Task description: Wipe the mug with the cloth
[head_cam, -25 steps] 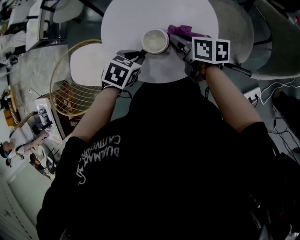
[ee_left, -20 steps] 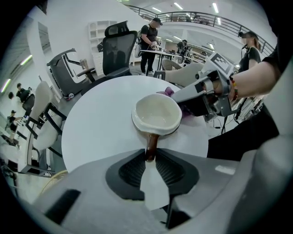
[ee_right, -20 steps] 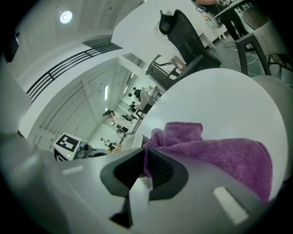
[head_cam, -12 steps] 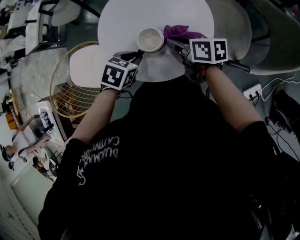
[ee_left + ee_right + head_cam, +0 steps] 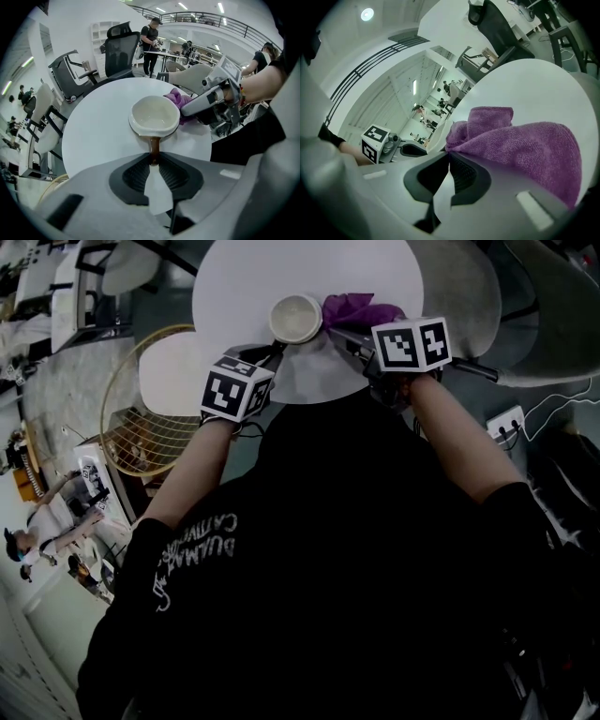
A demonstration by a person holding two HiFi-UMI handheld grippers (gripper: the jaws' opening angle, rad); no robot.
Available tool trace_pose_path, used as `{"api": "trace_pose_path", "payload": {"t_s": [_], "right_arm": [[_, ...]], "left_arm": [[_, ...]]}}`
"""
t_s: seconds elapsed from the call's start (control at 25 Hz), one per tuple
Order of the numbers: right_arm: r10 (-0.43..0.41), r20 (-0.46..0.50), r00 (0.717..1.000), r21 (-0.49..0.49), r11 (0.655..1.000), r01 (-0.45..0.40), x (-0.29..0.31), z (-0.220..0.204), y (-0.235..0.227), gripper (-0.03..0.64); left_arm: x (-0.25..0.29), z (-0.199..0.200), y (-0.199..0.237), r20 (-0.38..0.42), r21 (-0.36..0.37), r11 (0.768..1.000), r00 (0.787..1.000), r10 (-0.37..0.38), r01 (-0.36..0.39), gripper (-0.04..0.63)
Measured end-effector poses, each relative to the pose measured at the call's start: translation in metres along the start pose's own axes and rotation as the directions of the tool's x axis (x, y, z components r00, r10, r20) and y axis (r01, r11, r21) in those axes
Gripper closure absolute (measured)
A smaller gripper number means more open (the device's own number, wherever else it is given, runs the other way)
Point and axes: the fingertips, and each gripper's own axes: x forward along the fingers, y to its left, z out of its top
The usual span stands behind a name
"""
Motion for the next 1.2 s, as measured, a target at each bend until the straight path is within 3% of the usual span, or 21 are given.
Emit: {"api": "trace_pose_path", "payload": {"t_s": [0.6, 1.2], "right_arm": [[0.052, -0.057, 0.997, 0.008, 0.999, -0.052, 0.005, -0.01, 0.008, 0.604], [0.05, -0.112, 0.992, 0.018, 0.999, -0.048, 0.011, -0.024, 0.013, 0.606]], "left_arm": [[-0.002, 0.003, -0.005, 0.019, 0.006, 0.999, 0.999, -0.041, 0.041, 0.532], [-0.002, 0.003, -0.016, 0.034, 0.033, 0.996, 0.996, -0.088, 0.087, 0.532]]}}
